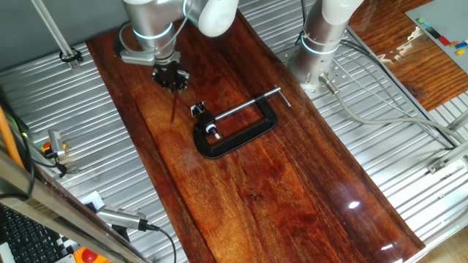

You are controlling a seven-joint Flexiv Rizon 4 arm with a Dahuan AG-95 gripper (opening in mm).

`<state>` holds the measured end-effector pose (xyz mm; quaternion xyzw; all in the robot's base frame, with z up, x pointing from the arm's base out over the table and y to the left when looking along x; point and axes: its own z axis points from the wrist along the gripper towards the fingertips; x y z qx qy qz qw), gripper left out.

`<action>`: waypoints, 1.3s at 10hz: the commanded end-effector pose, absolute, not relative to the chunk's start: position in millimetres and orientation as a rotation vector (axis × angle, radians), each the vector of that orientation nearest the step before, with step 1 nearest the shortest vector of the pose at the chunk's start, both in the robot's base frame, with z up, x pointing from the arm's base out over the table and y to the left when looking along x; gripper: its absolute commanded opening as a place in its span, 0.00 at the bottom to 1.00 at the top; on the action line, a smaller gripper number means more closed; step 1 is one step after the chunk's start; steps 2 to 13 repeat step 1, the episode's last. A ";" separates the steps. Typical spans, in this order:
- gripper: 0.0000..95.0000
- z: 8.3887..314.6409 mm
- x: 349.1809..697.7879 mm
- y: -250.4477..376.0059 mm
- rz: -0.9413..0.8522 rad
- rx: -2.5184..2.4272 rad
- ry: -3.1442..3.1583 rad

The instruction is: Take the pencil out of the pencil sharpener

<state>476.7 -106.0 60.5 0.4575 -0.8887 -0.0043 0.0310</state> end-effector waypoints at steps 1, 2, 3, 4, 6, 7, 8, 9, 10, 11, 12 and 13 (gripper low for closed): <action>0.20 63.5 475.8 -105.0 -0.026 1.410 -2.736; 0.20 63.5 475.8 -105.0 -0.026 1.410 -2.736; 0.20 63.5 475.8 -105.0 -0.026 1.410 -2.736; 0.20 63.5 475.8 -105.0 -0.026 1.410 -2.736; 0.20 63.5 475.8 -105.0 -0.026 1.410 -2.736; 0.20 63.5 475.8 -105.0 -0.026 1.410 -2.736; 0.20 63.5 475.8 -105.0 -0.026 1.410 -2.736; 0.20 63.5 475.8 -105.0 -0.026 1.410 -2.736; 0.20 63.5 475.8 -105.0 -0.026 1.410 -2.736; 0.20 63.5 475.8 -105.0 -0.026 1.410 -2.736; 0.20 63.5 475.8 -105.0 -0.026 1.410 -2.736; 0.20 63.5 475.8 -105.0 -0.026 1.410 -2.736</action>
